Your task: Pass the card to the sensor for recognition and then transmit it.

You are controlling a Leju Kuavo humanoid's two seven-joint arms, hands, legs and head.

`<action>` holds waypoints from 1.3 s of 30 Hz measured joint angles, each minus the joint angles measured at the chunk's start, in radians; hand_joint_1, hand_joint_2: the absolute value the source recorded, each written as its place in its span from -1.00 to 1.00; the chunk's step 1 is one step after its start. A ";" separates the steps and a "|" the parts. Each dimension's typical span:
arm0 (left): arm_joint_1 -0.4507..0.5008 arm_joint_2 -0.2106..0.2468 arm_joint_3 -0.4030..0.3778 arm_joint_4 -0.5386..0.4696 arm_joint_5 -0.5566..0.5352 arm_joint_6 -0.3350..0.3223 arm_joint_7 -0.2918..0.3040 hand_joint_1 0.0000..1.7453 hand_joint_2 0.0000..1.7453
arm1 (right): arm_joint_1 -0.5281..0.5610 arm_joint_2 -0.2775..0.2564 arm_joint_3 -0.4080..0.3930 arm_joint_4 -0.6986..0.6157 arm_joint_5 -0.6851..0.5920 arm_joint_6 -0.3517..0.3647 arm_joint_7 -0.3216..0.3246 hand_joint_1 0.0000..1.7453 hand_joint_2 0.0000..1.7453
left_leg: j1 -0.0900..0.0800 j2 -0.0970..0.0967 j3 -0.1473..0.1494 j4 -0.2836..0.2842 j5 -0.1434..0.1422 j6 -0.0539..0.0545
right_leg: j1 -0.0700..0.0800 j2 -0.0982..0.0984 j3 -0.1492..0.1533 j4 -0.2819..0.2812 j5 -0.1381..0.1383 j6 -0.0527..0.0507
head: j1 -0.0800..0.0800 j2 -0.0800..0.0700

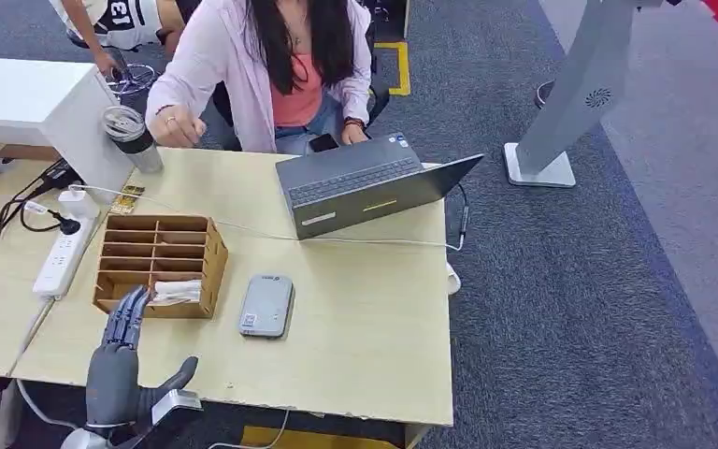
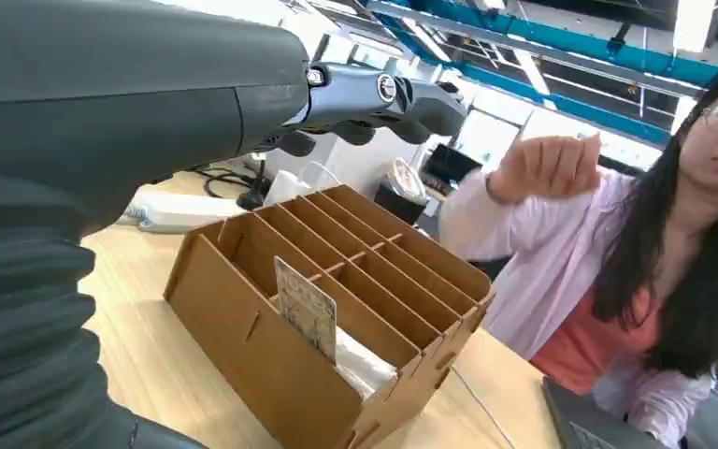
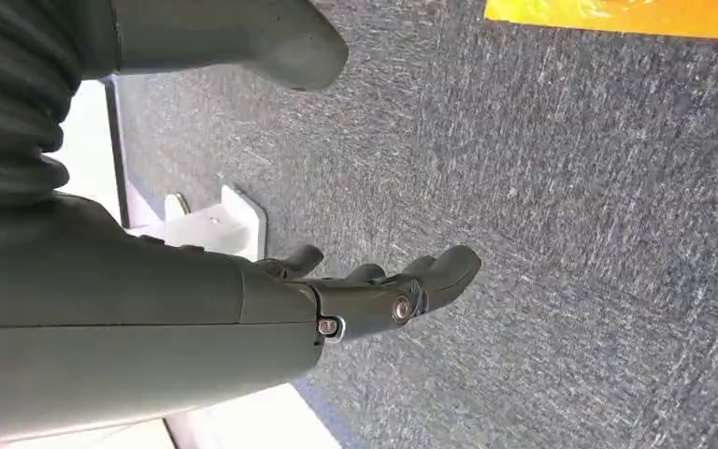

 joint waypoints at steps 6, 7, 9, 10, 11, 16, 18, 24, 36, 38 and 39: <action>-0.047 0.006 0.018 0.056 -0.138 0.074 0.074 -1.00 1.00 | -0.010 0.002 0.000 0.000 0.010 0.002 0.013 -1.00 1.00 | 0.000 0.000 0.000 0.000 0.000 0.000 | 0.000 0.000 0.000 0.000 0.000 0.000 | 0.000 0.000; -0.056 0.009 0.020 0.068 -0.151 0.077 0.083 -1.00 1.00 | -0.011 0.004 0.000 0.000 0.010 0.002 0.014 -1.00 1.00 | 0.000 0.000 0.000 0.000 0.000 0.000 | 0.000 0.000 0.000 0.000 0.000 0.000 | 0.000 0.000; -0.067 0.014 0.025 0.080 -0.165 0.081 0.095 -1.00 1.00 | -0.013 0.005 0.000 0.000 0.011 0.003 0.016 -1.00 1.00 | 0.000 0.000 0.000 0.000 0.000 0.000 | 0.000 0.000 0.000 0.000 0.000 0.000 | 0.000 0.000; -0.074 0.016 0.026 0.088 -0.188 0.090 0.112 -1.00 1.00 | -0.013 0.005 0.000 0.000 0.012 0.003 0.018 -1.00 1.00 | 0.000 0.000 0.000 0.000 0.000 0.000 | 0.000 0.000 0.000 0.000 0.000 0.000 | 0.000 0.000; -0.084 0.016 0.026 0.100 -0.221 0.102 0.138 -1.00 1.00 | -0.014 0.005 0.000 0.000 0.016 0.003 0.019 -1.00 1.00 | 0.000 0.000 0.000 0.000 0.000 0.000 | 0.000 0.000 0.000 0.000 0.000 0.000 | 0.000 0.000; -0.127 0.022 0.026 0.148 -0.337 0.119 0.223 -1.00 1.00 | -0.019 0.008 0.000 0.000 0.021 0.003 0.022 -1.00 1.00 | 0.000 0.000 0.000 0.000 0.000 0.000 | 0.000 0.000 0.000 0.000 0.000 0.000 | 0.000 0.000; -0.141 0.021 0.026 0.162 -0.367 0.119 0.253 -1.00 1.00 | -0.021 0.010 0.000 0.000 0.022 0.003 0.022 -1.00 1.00 | 0.000 0.000 0.000 0.000 0.000 0.000 | 0.000 0.000 0.000 0.000 0.000 0.000 | 0.000 0.000; -0.167 0.021 0.026 0.184 -0.386 0.119 0.273 -1.00 1.00 | -0.021 0.010 0.000 0.000 0.024 0.003 0.022 -1.00 1.00 | 0.000 0.000 0.000 0.000 0.000 0.000 | 0.000 0.000 0.000 0.000 0.000 0.000 | 0.000 0.000; -0.225 0.015 0.026 0.227 -0.410 0.090 0.304 -1.00 1.00 | -0.026 0.010 0.000 0.000 0.029 0.013 0.024 -1.00 1.00 | 0.000 0.000 0.000 0.000 0.001 0.000 | 0.000 0.000 0.000 0.000 0.001 0.000 | 0.000 0.000; -0.229 0.014 0.026 0.234 -0.411 0.090 0.309 -1.00 1.00 | -0.026 0.011 0.000 0.000 0.029 0.013 0.025 -1.00 1.00 | 0.000 0.000 0.000 0.000 0.001 0.000 | 0.000 0.000 0.000 0.000 0.000 0.000 | 0.000 0.000; -0.230 0.014 0.026 0.237 -0.411 0.090 0.309 -1.00 1.00 | -0.026 0.011 0.000 0.000 0.030 0.013 0.024 -1.00 1.00 | 0.000 0.000 0.000 0.000 0.000 0.000 | 0.000 0.000 0.000 0.000 0.000 0.000 | 0.000 0.000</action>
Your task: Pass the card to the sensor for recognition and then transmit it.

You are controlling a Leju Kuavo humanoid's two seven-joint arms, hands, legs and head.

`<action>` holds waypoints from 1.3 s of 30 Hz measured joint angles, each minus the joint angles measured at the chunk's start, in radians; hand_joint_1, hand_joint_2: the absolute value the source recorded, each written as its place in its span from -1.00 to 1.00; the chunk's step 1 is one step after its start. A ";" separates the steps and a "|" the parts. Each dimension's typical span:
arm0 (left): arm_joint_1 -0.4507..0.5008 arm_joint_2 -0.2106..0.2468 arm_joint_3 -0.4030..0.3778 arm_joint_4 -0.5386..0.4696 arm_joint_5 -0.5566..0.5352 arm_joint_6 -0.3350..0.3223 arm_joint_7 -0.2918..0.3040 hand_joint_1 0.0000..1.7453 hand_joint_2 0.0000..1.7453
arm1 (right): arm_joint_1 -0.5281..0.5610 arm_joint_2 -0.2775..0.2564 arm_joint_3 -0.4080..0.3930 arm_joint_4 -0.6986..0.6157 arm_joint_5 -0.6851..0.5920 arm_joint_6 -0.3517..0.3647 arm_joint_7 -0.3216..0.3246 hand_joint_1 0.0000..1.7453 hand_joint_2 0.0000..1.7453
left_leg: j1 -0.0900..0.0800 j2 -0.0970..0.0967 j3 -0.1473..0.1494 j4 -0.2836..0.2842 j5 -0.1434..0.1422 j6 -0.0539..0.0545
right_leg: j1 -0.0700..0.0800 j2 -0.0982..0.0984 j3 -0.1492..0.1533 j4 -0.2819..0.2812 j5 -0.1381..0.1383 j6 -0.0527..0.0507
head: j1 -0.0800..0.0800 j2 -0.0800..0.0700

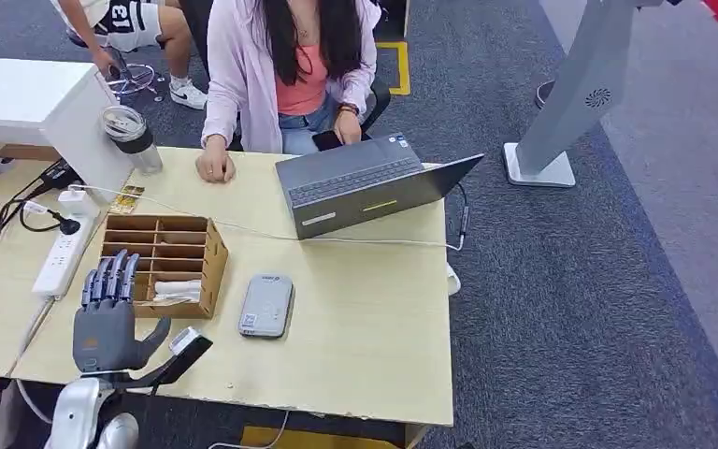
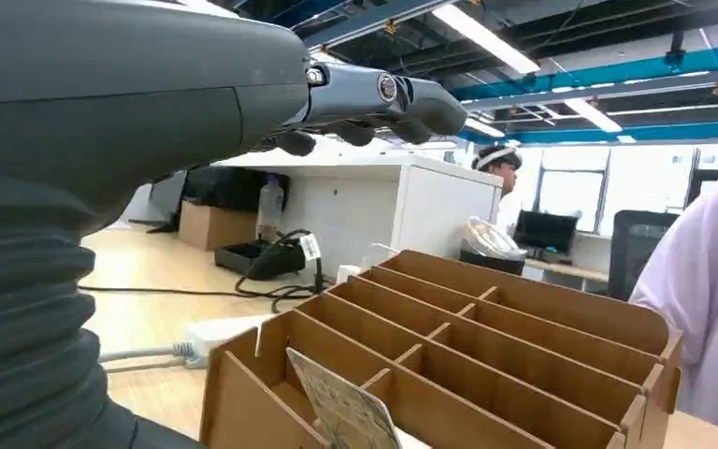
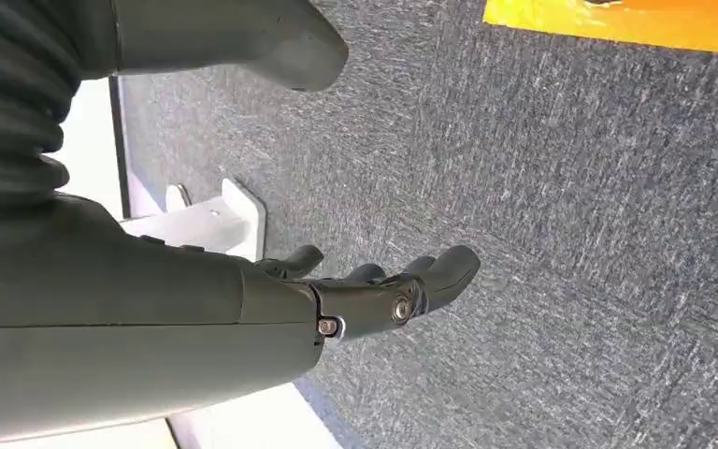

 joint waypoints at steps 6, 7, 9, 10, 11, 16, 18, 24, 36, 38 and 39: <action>-0.025 -0.005 -0.001 0.023 -0.011 -0.025 0.021 -1.00 1.00 | -0.002 0.002 0.000 0.000 0.005 0.001 0.001 -1.00 1.00 | 0.000 0.000 0.000 0.000 0.000 0.000 | 0.000 0.000 0.000 0.000 0.000 0.000 | 0.000 0.000; -0.034 -0.006 -0.001 0.032 -0.013 -0.033 0.027 -1.00 1.00 | -0.003 0.002 0.000 0.000 0.006 0.002 0.002 -1.00 1.00 | 0.000 0.000 0.000 0.000 0.000 0.000 | 0.000 0.000 0.000 0.000 0.000 0.000 | 0.000 0.000; -0.047 -0.008 -0.001 0.043 -0.013 -0.042 0.038 -1.00 1.00 | -0.004 0.003 0.000 0.000 0.006 0.002 0.002 -1.00 1.00 | 0.000 0.000 0.000 0.000 0.000 0.000 | 0.000 0.000 0.000 0.000 0.000 0.000 | 0.000 0.000; -0.051 -0.008 -0.001 0.047 -0.014 -0.043 0.038 -1.00 1.00 | -0.005 0.003 0.000 0.000 0.006 0.002 0.003 -1.00 1.00 | 0.000 0.000 0.000 0.000 0.000 0.000 | 0.000 0.000 0.000 0.000 0.000 0.000 | 0.000 0.000; -0.055 -0.009 -0.001 0.050 -0.014 -0.044 0.038 -1.00 1.00 | -0.005 0.003 0.000 0.000 0.006 0.002 0.003 -1.00 1.00 | 0.000 0.000 0.000 0.000 0.000 0.000 | 0.000 0.000 0.000 0.000 0.000 0.000 | 0.000 0.000; -0.064 -0.010 -0.001 0.067 -0.014 -0.046 0.038 -1.00 1.00 | -0.005 0.004 0.000 0.000 0.006 0.002 0.003 -1.00 1.00 | 0.000 0.000 0.000 0.000 0.000 0.000 | 0.000 0.000 0.000 0.000 0.000 0.000 | 0.000 0.000; -0.065 -0.010 -0.001 0.072 -0.013 -0.046 0.038 -1.00 1.00 | -0.006 0.004 0.000 0.000 0.006 0.002 0.003 -1.00 1.00 | 0.000 0.000 0.000 0.000 0.000 0.000 | 0.000 0.000 0.000 0.000 0.000 0.000 | 0.000 0.000; -0.069 -0.012 -0.001 0.085 -0.013 -0.046 0.038 -1.00 1.00 | -0.006 0.004 0.000 0.000 0.006 0.002 0.003 -1.00 1.00 | 0.000 0.000 0.000 0.000 0.000 0.000 | 0.000 0.000 0.000 0.000 0.000 0.000 | 0.000 0.000; -0.114 -0.018 -0.003 0.143 -0.033 -0.076 0.073 1.00 1.00 | -0.007 0.004 0.001 0.000 0.012 0.005 0.009 -1.00 1.00 | 0.000 0.000 0.000 0.000 0.000 0.000 | 0.000 0.000 0.000 0.000 0.000 0.000 | 0.000 0.000; -0.118 -0.019 -0.003 0.153 -0.037 -0.077 0.074 1.00 1.00 | -0.008 0.004 0.001 0.000 0.012 0.005 0.010 -1.00 1.00 | 0.000 0.000 0.000 0.000 0.000 0.000 | 0.000 0.000 0.000 0.000 0.000 0.000 | 0.000 0.000; -0.122 -0.020 -0.005 0.162 -0.042 -0.085 0.074 1.00 1.00 | -0.008 0.004 0.001 0.000 0.013 0.005 0.010 -1.00 1.00 | 0.000 0.000 0.000 0.000 0.000 0.000 | 0.000 0.000 0.000 0.000 0.000 0.000 | 0.000 0.000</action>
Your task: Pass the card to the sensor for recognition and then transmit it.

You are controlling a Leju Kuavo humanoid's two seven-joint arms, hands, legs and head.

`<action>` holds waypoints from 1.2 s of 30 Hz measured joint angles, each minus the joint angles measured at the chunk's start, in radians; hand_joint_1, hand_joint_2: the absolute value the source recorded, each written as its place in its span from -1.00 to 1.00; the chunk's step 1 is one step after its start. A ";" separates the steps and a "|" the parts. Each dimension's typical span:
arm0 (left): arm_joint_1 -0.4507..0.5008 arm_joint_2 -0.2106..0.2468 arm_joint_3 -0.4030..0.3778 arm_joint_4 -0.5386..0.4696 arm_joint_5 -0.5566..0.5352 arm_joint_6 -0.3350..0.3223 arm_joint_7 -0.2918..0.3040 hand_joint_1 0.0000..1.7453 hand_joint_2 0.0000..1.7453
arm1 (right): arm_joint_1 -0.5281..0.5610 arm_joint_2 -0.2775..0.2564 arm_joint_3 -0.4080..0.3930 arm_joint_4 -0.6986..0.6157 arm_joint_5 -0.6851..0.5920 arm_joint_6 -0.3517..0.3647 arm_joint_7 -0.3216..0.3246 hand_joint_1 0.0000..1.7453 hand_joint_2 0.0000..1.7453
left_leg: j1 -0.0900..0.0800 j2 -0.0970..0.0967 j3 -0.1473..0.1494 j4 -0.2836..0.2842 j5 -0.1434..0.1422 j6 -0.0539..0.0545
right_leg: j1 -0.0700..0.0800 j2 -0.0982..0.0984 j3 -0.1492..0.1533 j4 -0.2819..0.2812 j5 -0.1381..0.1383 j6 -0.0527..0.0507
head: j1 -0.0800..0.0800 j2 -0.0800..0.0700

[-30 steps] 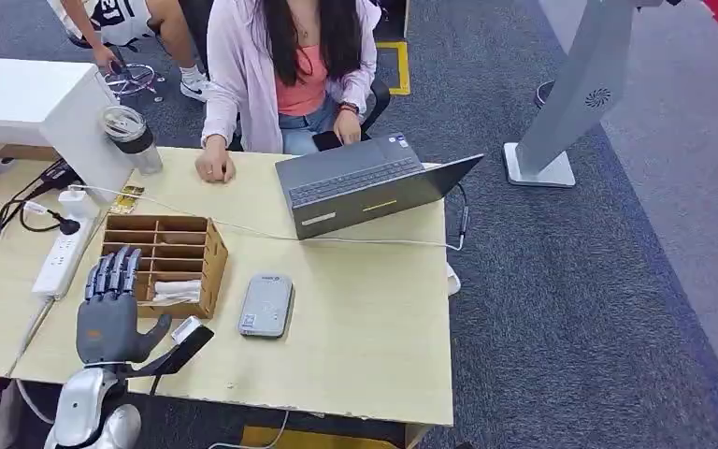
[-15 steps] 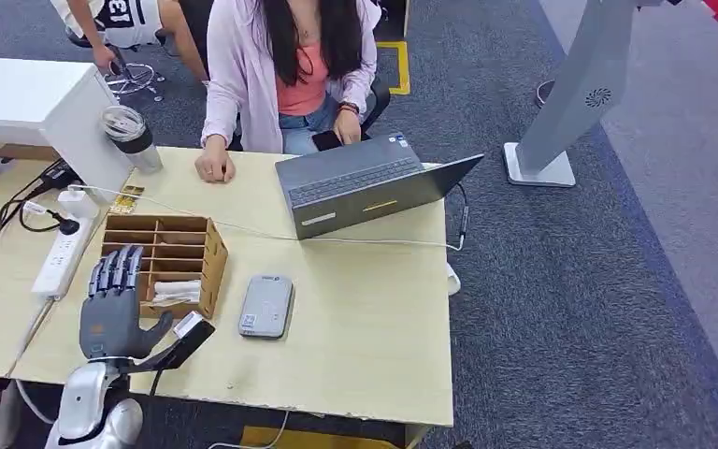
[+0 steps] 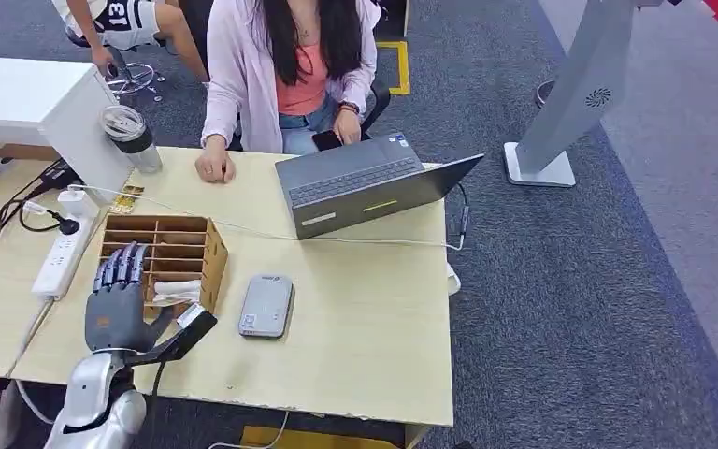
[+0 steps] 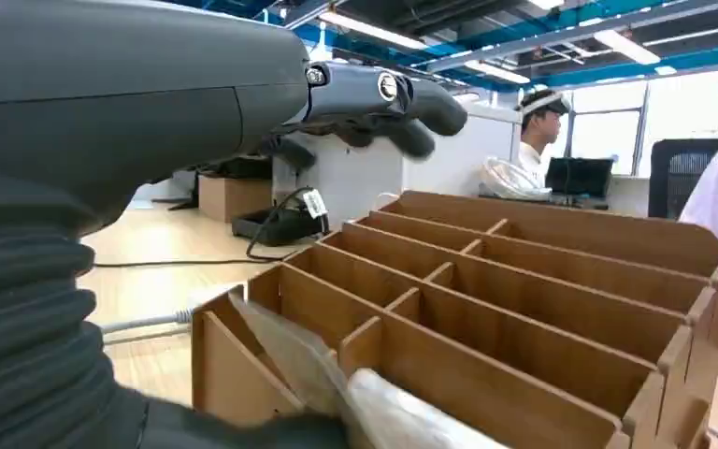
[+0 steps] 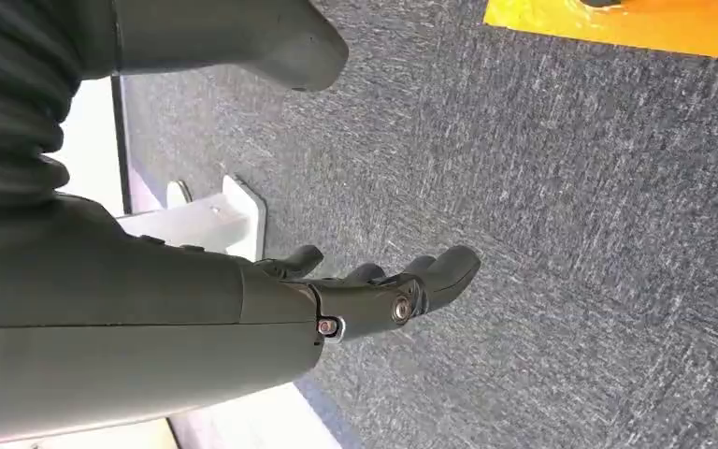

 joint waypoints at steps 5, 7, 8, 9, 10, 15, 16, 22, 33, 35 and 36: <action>-0.008 -0.003 -0.011 0.036 -0.004 -0.027 0.000 1.00 1.00 | -0.001 0.000 0.000 0.000 0.002 0.000 0.000 -1.00 1.00 | 0.000 0.000 0.000 0.000 0.000 0.000 | 0.000 0.000 0.000 0.000 0.000 0.000 | 0.000 0.000; -0.008 -0.003 -0.013 0.044 -0.005 -0.030 0.000 1.00 1.00 | -0.002 0.000 0.000 0.000 0.002 0.000 0.000 -1.00 1.00 | 0.000 0.000 0.000 0.000 0.000 0.000 | 0.000 0.000 0.000 0.000 0.000 0.000 | 0.000 0.000; -0.008 -0.003 -0.014 0.047 -0.004 -0.035 0.000 1.00 1.00 | -0.002 0.000 0.000 0.000 0.002 0.000 0.000 -1.00 1.00 | 0.000 0.000 0.000 0.000 0.000 0.000 | 0.000 0.000 0.000 0.000 0.000 0.000 | 0.000 0.000; -0.009 -0.003 -0.015 0.051 -0.003 -0.042 0.000 1.00 1.00 | -0.002 0.000 0.000 0.000 0.002 0.000 0.000 -1.00 1.00 | 0.000 0.000 0.000 0.000 0.000 0.000 | 0.000 0.000 0.000 0.000 0.000 0.000 | 0.000 0.000; -0.010 -0.003 -0.016 0.055 -0.002 -0.051 0.001 1.00 1.00 | -0.002 0.000 0.000 0.000 0.002 0.000 0.000 -1.00 1.00 | 0.000 0.000 0.000 0.000 0.000 0.000 | 0.000 0.000 0.000 0.000 0.000 0.000 | 0.000 0.000; -0.027 -0.003 -0.023 0.067 0.008 -0.077 0.001 1.00 1.00 | -0.002 0.000 0.000 0.000 0.002 0.000 0.000 -1.00 1.00 | 0.000 0.000 0.000 0.000 0.000 0.000 | 0.000 0.000 0.000 0.000 0.000 0.000 | 0.000 0.000; -0.029 -0.003 -0.025 0.070 0.013 -0.090 0.001 1.00 1.00 | -0.002 0.000 0.000 0.000 0.000 0.001 0.000 -1.00 1.00 | 0.000 0.000 0.000 0.000 0.000 0.000 | 0.000 0.000 0.000 0.000 0.000 0.000 | 0.000 0.000; -0.042 -0.003 -0.032 0.075 0.036 -0.138 0.001 1.00 1.00 | -0.001 0.000 0.000 0.000 -0.001 0.001 0.000 -1.00 1.00 | 0.000 0.000 0.000 0.000 0.000 0.000 | 0.000 0.000 0.000 0.000 0.000 0.000 | 0.000 0.000; -0.063 -0.003 -0.038 0.074 0.080 -0.142 -0.020 1.00 1.00 | -0.001 0.000 0.000 0.000 0.005 0.002 -0.005 -1.00 1.00 | 0.000 0.000 0.001 0.000 0.001 0.000 | 0.000 0.000 0.001 0.000 0.000 0.000 | 0.000 0.000; -0.076 -0.003 -0.052 0.047 0.093 -0.143 -0.020 1.00 1.00 | -0.001 0.000 0.000 0.000 0.005 0.001 -0.011 -1.00 1.00 | 0.000 0.000 0.000 0.001 0.002 0.000 | 0.000 -0.001 0.000 0.000 0.001 0.000 | 0.000 0.000; -0.089 -0.003 -0.060 0.023 0.101 -0.147 -0.020 1.00 1.00 | -0.002 0.000 0.000 0.000 0.005 0.000 -0.013 -1.00 1.00 | 0.000 -0.001 0.000 0.001 0.002 0.001 | 0.000 -0.001 0.000 0.000 0.001 0.000 | 0.000 0.000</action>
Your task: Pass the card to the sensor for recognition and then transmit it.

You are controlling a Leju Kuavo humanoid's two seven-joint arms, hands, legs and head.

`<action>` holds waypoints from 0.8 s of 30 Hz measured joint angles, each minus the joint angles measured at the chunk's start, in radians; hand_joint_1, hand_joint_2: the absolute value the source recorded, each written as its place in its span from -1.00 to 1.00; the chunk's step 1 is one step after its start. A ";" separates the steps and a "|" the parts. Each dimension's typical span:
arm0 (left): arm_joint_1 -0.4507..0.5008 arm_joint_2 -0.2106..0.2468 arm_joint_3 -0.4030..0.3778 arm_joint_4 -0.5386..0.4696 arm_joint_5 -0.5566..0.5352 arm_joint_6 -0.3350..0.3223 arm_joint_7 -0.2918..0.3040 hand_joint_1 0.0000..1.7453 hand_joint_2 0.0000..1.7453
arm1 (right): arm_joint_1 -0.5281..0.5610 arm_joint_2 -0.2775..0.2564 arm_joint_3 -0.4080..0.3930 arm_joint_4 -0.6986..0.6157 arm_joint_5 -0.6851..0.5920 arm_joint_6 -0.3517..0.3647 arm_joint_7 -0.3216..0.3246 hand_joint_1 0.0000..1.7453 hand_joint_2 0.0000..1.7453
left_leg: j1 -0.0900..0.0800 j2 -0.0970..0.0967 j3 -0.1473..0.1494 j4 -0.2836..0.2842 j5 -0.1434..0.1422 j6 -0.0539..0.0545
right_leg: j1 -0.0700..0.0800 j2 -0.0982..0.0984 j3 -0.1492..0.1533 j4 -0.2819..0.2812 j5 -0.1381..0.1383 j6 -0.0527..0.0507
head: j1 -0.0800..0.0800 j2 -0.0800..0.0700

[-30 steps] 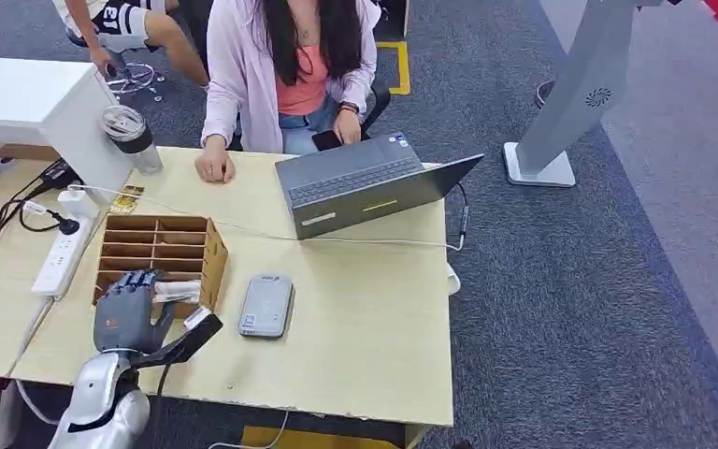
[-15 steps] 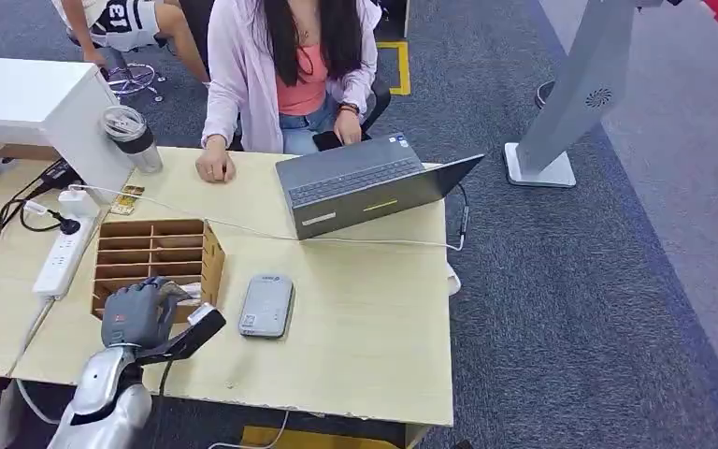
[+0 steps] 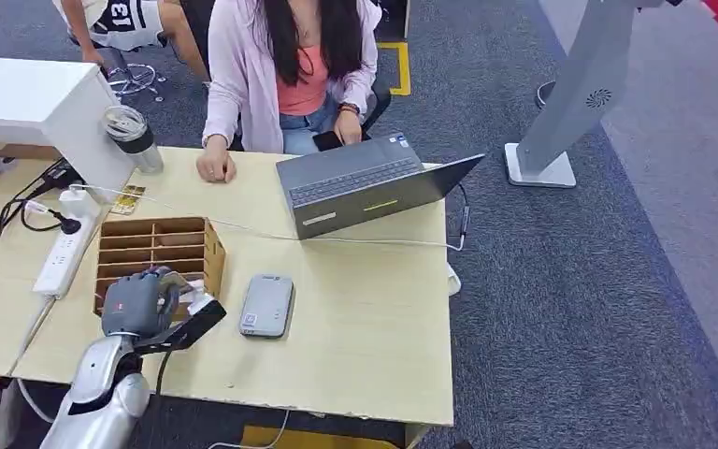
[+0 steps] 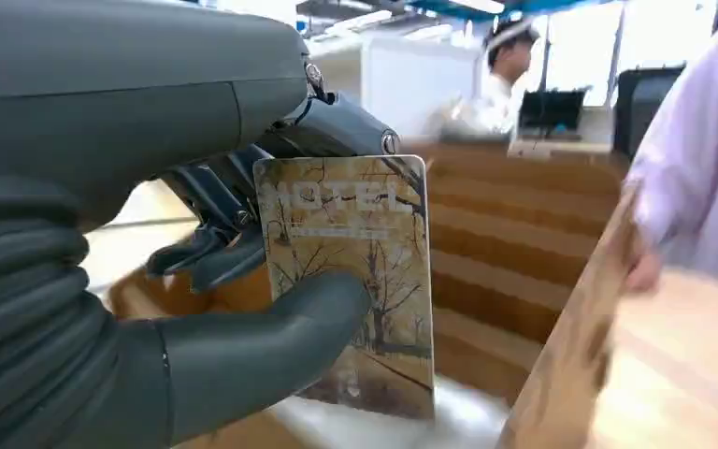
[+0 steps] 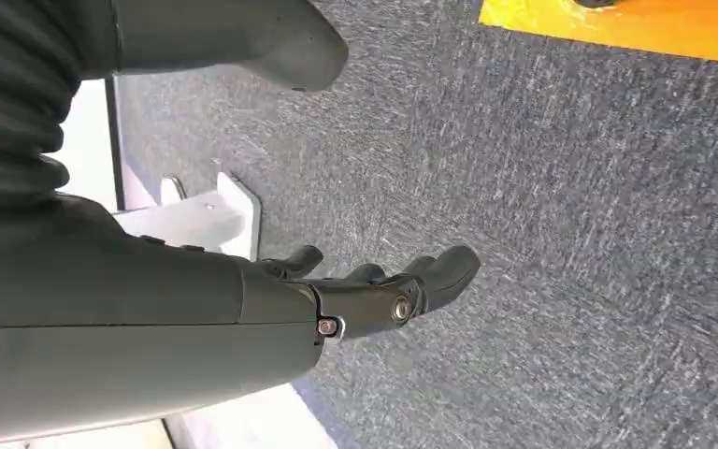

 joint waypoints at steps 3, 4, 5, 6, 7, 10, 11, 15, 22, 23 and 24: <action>-0.065 -0.003 -0.028 -0.086 0.022 -0.032 0.006 1.00 1.00 | -0.003 0.000 0.000 0.000 0.002 -0.001 -0.003 -1.00 1.00 | 0.000 0.000 0.000 0.000 0.000 0.000 | 0.000 0.000 0.000 0.000 0.001 0.000 | 0.000 0.000; -0.089 -0.004 -0.039 -0.114 0.028 -0.048 0.013 1.00 1.00 | -0.004 0.000 0.000 0.000 0.003 -0.002 -0.005 -1.00 1.00 | 0.000 0.000 0.000 0.000 0.000 0.000 | 0.000 0.000 0.000 0.000 0.001 0.000 | 0.000 0.000; -0.114 -0.005 -0.048 -0.142 0.034 -0.064 0.023 1.00 1.00 | -0.005 0.000 0.000 0.000 0.003 -0.002 -0.005 -1.00 1.00 | 0.000 0.000 0.000 0.000 0.000 0.000 | 0.000 0.000 0.000 0.000 0.002 0.000 | 0.000 0.000; -0.139 -0.008 -0.056 -0.165 0.041 -0.078 0.026 1.00 1.00 | -0.007 0.000 0.000 0.000 0.003 -0.003 -0.005 -1.00 1.00 | 0.000 0.000 0.000 0.000 0.000 0.000 | 0.000 0.000 0.000 0.000 0.002 -0.001 | 0.000 0.000; -0.163 -0.010 -0.066 -0.189 0.048 -0.093 0.033 1.00 1.00 | -0.008 0.000 0.000 0.000 0.004 -0.005 -0.005 -1.00 1.00 | 0.000 0.000 0.000 0.001 0.000 0.000 | 0.000 0.000 0.000 0.000 0.002 -0.001 | 0.000 0.000; -0.221 -0.014 -0.090 -0.246 0.060 -0.112 0.041 1.00 1.00 | -0.013 0.000 0.000 0.000 0.005 -0.005 -0.004 -1.00 1.00 | 0.000 0.000 0.000 0.001 0.000 0.000 | 0.000 0.000 0.000 0.000 0.002 -0.001 | 0.000 0.000; -0.229 -0.015 -0.094 -0.255 0.060 -0.113 0.041 1.00 1.00 | -0.014 0.000 0.000 0.000 0.005 -0.005 -0.003 -1.00 1.00 | 0.000 0.000 0.000 0.001 0.000 0.000 | 0.000 0.000 0.000 0.000 0.002 -0.001 | 0.000 0.000; -0.243 -0.018 -0.109 -0.282 0.065 -0.115 0.041 1.00 1.00 | -0.015 0.000 0.000 0.000 0.005 -0.005 -0.002 -1.00 1.00 | 0.000 0.000 0.000 0.000 0.000 0.000 | 0.000 0.001 0.000 0.000 0.002 -0.001 | 0.000 0.000; -0.250 -0.019 -0.113 -0.299 0.074 -0.113 0.041 1.00 1.00 | -0.016 0.000 0.000 0.000 0.004 -0.005 -0.002 -1.00 1.00 | 0.000 0.001 0.000 0.000 0.000 0.000 | 0.000 0.001 -0.001 0.000 0.002 -0.001 | 0.000 0.000; -0.254 -0.022 -0.114 -0.303 0.078 -0.115 0.041 1.00 1.00 | -0.017 0.000 0.000 0.000 0.004 -0.005 -0.002 -1.00 1.00 | 0.000 0.000 0.000 0.000 0.000 0.000 | 0.000 0.001 -0.001 0.000 0.002 -0.001 | 0.000 0.000; -0.262 -0.024 -0.116 -0.307 0.082 -0.117 0.041 1.00 1.00 | -0.017 0.000 0.000 0.000 0.003 -0.006 -0.002 -1.00 1.00 | 0.000 0.001 0.000 0.000 0.000 0.000 | 0.000 0.001 0.000 0.000 0.002 -0.001 | 0.000 0.000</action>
